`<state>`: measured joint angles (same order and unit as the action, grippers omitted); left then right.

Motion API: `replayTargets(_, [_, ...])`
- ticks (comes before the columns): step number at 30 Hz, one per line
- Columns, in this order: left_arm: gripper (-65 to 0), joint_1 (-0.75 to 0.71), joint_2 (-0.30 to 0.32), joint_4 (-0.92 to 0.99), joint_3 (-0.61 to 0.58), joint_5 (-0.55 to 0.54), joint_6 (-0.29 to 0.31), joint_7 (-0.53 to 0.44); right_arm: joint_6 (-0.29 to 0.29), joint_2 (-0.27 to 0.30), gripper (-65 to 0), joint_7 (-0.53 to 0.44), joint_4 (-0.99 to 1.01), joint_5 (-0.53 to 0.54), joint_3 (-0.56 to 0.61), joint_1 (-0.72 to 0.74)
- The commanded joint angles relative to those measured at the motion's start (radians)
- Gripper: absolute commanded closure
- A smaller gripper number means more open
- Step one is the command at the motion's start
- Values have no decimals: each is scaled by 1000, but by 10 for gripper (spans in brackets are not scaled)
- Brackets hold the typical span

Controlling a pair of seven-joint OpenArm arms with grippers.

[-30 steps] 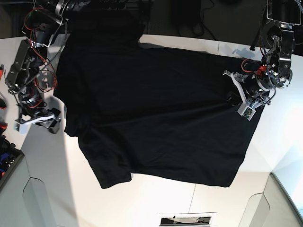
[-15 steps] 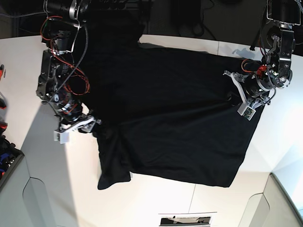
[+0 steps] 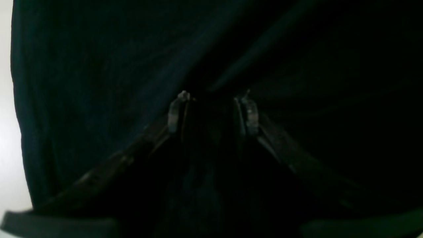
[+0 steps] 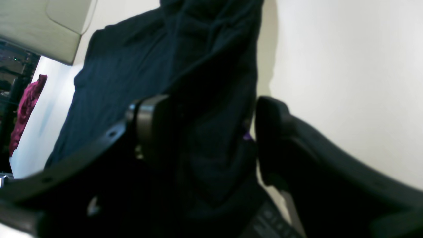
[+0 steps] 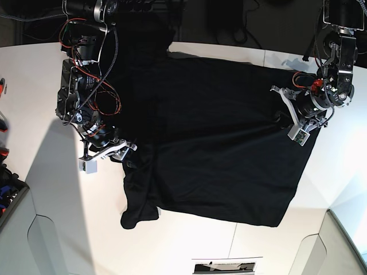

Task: Layout the t-shirt on the table in an organized manner, then fold the t-shirt properly
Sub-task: 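Regrasp the shirt hem with the right gripper and tug it outward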

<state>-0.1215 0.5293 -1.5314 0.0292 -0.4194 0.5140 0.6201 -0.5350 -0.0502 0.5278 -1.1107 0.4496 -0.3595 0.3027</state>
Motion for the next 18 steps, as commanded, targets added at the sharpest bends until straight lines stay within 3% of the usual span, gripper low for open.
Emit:
replayTargets(1, [-237,13,16,-13,8,-13,6,-18,-19,-3,-355,-17,-16,22,2,27])
replayTargets(4, [-237,13,16,-13,8,-30,6,-18,-19,-3,-185,-32,-16,22,2,27])
replayTargets(6, [-237,13,17,-13,8,-33,6,-18,-19,-2,-109,-53,-17,22,2,27])
replayTargets(18, [-237,13,17,-13,8,-32,6,-13,-23,-2,-150,-60,-124,74,2,42])
